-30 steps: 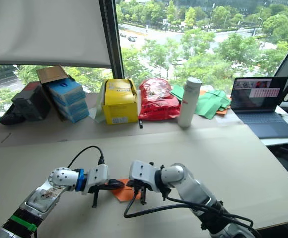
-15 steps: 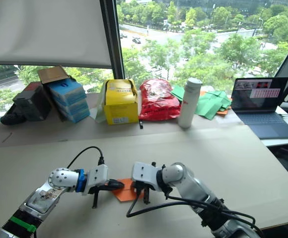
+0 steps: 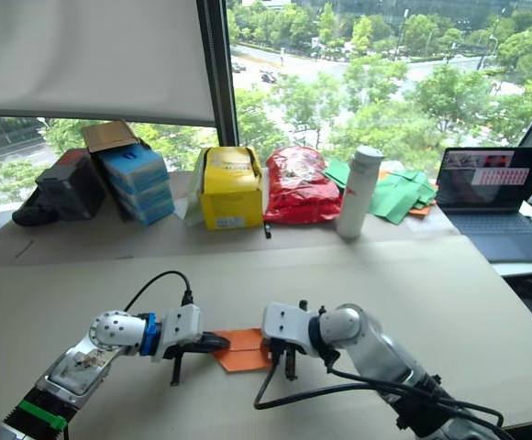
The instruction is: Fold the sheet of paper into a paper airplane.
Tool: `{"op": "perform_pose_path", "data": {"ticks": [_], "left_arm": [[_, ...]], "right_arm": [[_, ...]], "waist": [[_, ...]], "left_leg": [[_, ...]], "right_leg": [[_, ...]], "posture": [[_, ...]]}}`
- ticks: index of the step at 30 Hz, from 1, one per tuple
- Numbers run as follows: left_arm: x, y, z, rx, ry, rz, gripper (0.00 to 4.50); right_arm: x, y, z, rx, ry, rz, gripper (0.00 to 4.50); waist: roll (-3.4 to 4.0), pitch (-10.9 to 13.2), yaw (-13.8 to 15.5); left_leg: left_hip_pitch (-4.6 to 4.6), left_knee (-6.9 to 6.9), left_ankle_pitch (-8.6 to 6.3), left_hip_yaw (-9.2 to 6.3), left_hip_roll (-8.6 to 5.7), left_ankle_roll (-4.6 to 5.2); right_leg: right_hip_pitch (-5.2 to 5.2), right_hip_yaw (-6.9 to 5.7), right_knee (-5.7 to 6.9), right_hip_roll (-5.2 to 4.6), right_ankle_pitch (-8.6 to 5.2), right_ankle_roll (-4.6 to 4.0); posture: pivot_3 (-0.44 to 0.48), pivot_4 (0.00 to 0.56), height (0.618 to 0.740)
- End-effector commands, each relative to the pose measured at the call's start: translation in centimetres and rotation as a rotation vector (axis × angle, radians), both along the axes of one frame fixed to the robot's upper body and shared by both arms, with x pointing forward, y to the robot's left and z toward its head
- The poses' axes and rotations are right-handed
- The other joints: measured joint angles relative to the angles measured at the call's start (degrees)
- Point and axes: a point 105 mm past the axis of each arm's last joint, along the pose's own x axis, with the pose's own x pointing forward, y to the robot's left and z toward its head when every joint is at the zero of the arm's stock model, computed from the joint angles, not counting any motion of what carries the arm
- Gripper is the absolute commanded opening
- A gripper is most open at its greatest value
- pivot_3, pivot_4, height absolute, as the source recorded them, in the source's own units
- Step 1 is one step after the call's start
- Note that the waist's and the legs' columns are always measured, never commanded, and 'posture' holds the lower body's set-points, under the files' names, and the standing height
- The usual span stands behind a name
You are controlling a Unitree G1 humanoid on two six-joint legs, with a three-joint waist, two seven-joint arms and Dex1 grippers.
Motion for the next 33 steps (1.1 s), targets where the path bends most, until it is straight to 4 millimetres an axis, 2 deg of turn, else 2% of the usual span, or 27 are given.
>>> {"op": "perform_pose_path", "data": {"ticks": [1,6,13,16,19,22,27,29,33], "left_arm": [[-0.2,0.7,-1.2,0.053,0.039,0.014,0.00],[-0.2,0.6,-1.2,0.054,0.038,0.011,0.00],[0.0,0.6,-1.1,0.054,0.031,0.012,0.00],[0.0,0.7,-1.0,0.056,0.028,0.012,0.00],[0.0,0.6,-0.9,0.056,0.024,0.010,0.00],[-0.1,0.4,-0.6,0.045,0.021,0.001,0.00],[-0.2,-0.2,0.0,0.025,0.021,-0.013,0.00],[-0.2,-0.4,0.2,0.011,0.021,-0.012,0.00],[-0.3,-1.1,0.7,-0.023,0.027,-0.015,0.00]], "right_arm": [[-0.4,-3.5,-2.8,-0.119,0.114,-0.109,0.02],[-0.5,-4.2,-2.3,-0.119,0.095,-0.114,0.02],[-0.8,0.1,4.7,0.213,0.002,0.014,0.02],[-1.4,1.2,5.9,0.279,-0.004,0.058,0.02],[-1.1,1.7,5.4,0.277,-0.008,0.049,0.02],[0.3,2.0,3.5,0.223,-0.016,-0.010,0.02],[1.1,2.1,0.8,0.154,0.019,-0.046,0.02],[0.6,1.7,-0.3,0.114,0.055,-0.037,0.02],[-0.1,1.5,-1.2,0.085,0.096,-0.034,0.02]], "waist": [[0.01,0.0,0.1],[-0.02,0.0,0.2],[0.00,0.0,0.0],[0.03,0.0,0.0],[0.02,0.0,0.0],[0.04,0.0,-0.1],[0.06,0.0,-0.1],[0.08,0.0,-0.1],[0.08,0.0,-0.1]], "left_leg": [[0.00,0.00,0.00,-0.01,0.00,0.00],[-0.01,0.00,-0.03,-0.07,0.00,0.05],[-0.23,0.00,-0.02,-0.08,0.01,0.04],[-0.31,-0.03,0.00,-0.09,0.02,0.01],[-0.30,-0.05,-0.01,-0.09,0.01,0.02],[-0.30,-0.05,-0.01,-0.08,0.02,0.02],[-0.31,-0.10,0.01,-0.07,0.01,-0.02],[-0.33,-0.11,0.01,-0.05,0.00,-0.01],[-0.30,-0.11,0.00,-0.07,0.00,0.00]], "right_leg": [[0.01,-0.01,-0.04,-0.01,0.00,0.01],[0.09,-0.06,-0.24,-0.02,0.04,0.07],[0.05,-0.02,-0.22,-0.01,0.07,0.07],[-0.05,-0.02,-0.22,0.00,0.08,0.06],[-0.03,-0.03,-0.25,0.00,0.07,0.06],[-0.04,-0.03,-0.25,0.00,0.08,0.06],[-0.10,-0.03,-0.23,0.02,0.08,0.05],[-0.12,-0.02,-0.23,0.02,0.08,0.04],[-0.07,-0.04,-0.25,0.02,0.08,0.05]], "posture": [[0.000,0.150,0.740],[0.000,0.150,0.740],[0.000,0.150,0.740],[0.000,0.150,0.740],[0.000,0.150,0.740],[0.000,0.150,0.740],[0.000,0.150,0.740],[0.000,0.150,0.740],[0.000,0.150,0.740]]}}
